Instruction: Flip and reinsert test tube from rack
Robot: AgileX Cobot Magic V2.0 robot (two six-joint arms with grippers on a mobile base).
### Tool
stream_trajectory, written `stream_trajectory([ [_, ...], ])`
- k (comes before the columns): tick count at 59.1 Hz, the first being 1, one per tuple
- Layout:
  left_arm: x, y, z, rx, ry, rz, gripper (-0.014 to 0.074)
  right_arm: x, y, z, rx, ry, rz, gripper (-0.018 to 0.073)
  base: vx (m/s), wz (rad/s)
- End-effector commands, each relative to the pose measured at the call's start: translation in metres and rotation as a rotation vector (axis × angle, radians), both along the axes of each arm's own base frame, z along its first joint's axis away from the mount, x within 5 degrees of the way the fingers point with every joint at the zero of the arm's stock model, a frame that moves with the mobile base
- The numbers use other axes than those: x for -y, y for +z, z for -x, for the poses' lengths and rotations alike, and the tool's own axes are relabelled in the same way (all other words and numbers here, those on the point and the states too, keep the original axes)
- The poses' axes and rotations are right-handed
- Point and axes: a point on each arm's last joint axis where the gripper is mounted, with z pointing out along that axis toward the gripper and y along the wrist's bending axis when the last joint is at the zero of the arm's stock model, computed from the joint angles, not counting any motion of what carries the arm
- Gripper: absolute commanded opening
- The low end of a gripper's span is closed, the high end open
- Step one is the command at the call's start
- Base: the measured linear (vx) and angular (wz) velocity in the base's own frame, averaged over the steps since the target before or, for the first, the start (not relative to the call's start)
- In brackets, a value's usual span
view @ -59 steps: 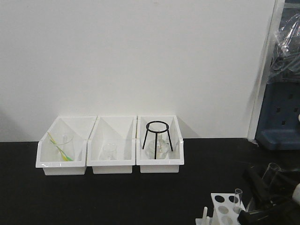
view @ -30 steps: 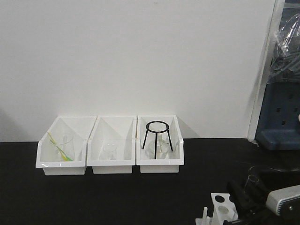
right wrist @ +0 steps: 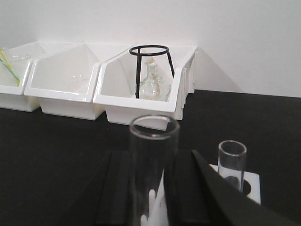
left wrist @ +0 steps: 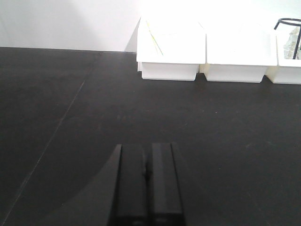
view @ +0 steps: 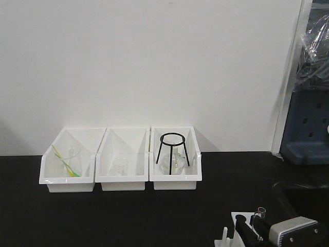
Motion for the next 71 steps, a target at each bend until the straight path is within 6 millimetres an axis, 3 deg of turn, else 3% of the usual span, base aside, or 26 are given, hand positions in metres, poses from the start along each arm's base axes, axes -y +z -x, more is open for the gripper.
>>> stream_trajectory([
  [1,0.001,0.007,-0.001,0.093,-0.008,0.001,-0.0006,-0.002,0.018,-0.004,0.135,0.008,-0.031,-0.0008,0.0,0.0],
  [21,0.001,0.007,-0.001,0.093,-0.008,0.001,-0.0006,-0.002,0.017,-0.005,0.133,0.005,-0.031,0.0029,0.0,0.0],
  [52,0.001,0.007,-0.001,0.093,-0.008,0.001,-0.0006,-0.002,0.023,-0.004,0.19,0.009,-0.058,0.0421,0.0,0.0],
  [71,0.001,0.007,-0.001,0.093,-0.008,0.001,-0.0006,-0.001,0.03,-0.002,0.205,0.008,-0.059,0.0432,0.0,0.0],
])
